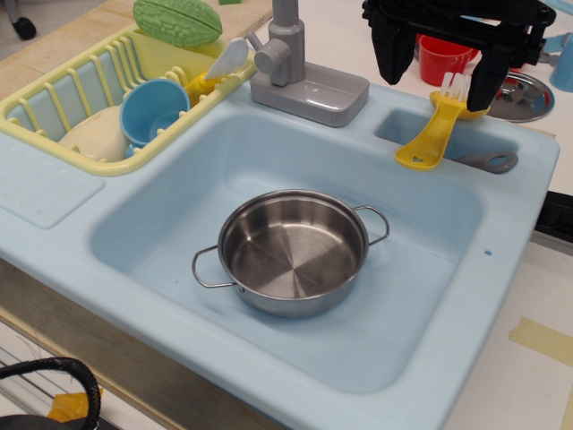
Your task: Put brush into pot or pan
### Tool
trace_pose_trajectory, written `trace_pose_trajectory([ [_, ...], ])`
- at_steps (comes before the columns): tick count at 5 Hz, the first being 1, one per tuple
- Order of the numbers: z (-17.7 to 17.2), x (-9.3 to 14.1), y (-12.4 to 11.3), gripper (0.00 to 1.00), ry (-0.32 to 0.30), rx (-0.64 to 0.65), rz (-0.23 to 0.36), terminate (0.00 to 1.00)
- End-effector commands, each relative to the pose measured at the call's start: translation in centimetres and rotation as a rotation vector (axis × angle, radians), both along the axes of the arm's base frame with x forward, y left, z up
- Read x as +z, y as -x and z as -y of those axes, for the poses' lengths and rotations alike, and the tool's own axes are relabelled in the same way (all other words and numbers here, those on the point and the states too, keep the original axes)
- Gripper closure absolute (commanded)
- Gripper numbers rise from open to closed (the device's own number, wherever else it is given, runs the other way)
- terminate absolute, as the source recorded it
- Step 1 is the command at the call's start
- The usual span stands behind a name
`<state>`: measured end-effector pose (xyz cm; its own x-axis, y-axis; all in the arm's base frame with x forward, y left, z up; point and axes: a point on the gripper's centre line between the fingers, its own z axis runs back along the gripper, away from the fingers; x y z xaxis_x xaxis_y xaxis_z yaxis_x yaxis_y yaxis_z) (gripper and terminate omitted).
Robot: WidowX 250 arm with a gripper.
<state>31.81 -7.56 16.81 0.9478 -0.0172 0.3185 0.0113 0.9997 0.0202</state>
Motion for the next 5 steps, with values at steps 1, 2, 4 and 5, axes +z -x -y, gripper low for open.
trace_pose_trajectory([
  [1,0.0,0.0,0.0,0.00,0.000,0.000,0.000,0.00],
  [2,-0.2,-0.8,-0.2,0.00,-0.010,-0.005,0.003,0.00],
  [4,-0.5,-2.1,-1.5,0.00,0.009,0.024,-0.033,0.00],
  [5,-0.8,-3.2,-1.8,0.00,0.035,0.022,-0.040,0.00],
])
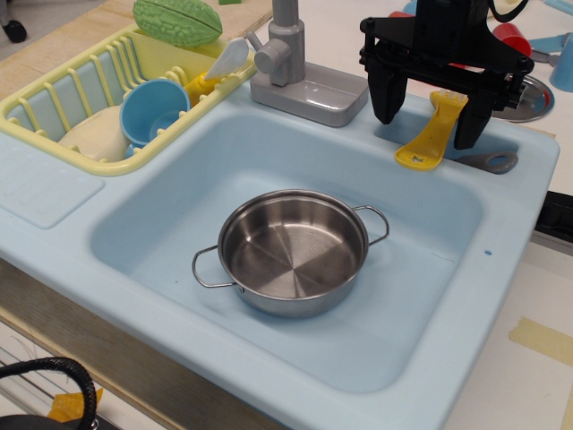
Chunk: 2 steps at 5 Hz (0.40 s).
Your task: Put brush into pot or pan
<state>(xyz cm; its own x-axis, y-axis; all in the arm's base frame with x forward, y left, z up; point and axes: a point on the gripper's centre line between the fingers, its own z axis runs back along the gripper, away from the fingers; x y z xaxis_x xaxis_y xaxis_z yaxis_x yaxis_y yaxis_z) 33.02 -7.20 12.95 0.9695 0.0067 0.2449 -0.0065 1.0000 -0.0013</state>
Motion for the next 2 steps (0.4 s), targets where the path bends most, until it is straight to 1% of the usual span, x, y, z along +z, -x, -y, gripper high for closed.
trace_pose_trajectory([
  [1,-0.50,0.36,-1.01,1.00,0.011,0.010,0.015,0.00],
  [2,-0.54,0.17,-0.86,1.00,0.016,0.023,0.017,0.00],
])
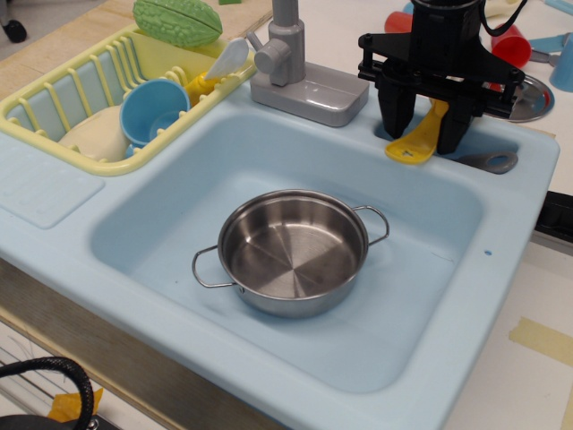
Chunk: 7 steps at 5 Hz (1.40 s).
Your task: Put brush into pot or pan
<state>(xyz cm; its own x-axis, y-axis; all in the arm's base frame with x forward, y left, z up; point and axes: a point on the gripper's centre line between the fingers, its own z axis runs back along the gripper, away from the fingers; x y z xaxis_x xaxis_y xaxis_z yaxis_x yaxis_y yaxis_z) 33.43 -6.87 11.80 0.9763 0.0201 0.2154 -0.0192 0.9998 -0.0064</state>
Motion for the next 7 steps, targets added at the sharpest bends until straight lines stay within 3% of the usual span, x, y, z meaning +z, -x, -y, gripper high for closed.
trace_pose_trajectory([
  [1,-0.3,1.2,0.0,1.00,0.017,0.030,0.059,0.00],
  [2,0.0,2.4,1.2,1.00,0.004,0.063,0.063,0.00],
  [4,0.5,4.5,6.7,1.00,-0.024,0.209,0.081,0.00],
  [6,-1.4,3.6,11.3,1.00,-0.005,0.405,0.041,0.00],
  [7,-2.0,2.6,12.1,1.00,0.018,0.432,0.046,0.00],
])
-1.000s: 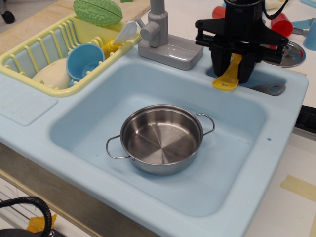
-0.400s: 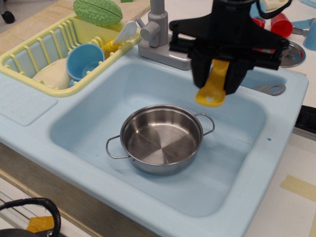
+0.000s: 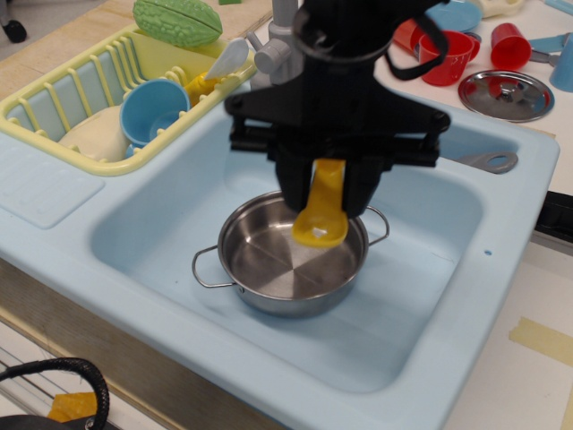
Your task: Put brush into pot or pan
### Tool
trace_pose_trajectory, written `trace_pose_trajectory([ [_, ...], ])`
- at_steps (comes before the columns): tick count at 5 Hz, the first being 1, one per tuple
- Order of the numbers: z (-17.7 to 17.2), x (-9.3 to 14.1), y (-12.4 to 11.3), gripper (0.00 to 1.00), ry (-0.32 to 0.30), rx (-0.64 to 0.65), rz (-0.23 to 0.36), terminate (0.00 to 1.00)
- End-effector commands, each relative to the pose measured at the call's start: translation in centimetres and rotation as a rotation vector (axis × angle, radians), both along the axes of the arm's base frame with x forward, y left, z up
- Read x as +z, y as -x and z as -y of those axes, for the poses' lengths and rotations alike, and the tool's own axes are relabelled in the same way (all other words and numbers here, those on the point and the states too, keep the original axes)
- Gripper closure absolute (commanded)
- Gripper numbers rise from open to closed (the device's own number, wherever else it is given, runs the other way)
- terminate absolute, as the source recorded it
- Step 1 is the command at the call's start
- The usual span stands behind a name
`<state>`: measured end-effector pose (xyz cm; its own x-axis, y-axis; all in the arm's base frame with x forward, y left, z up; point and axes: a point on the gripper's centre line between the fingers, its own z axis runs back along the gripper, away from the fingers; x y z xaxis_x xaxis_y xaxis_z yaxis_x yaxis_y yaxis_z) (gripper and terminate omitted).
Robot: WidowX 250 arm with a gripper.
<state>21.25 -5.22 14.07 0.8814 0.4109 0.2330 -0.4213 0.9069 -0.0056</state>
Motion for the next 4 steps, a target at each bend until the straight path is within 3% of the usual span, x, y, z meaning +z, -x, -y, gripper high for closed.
trace_pose_trajectory([
  [1,-1.19,-0.42,-0.15,0.00,0.074,-0.017,0.005,0.00],
  [3,-1.19,-0.42,-0.15,0.00,0.074,-0.017,0.005,0.00],
  [4,-1.19,-0.42,-0.15,0.00,0.074,-0.017,0.005,1.00],
])
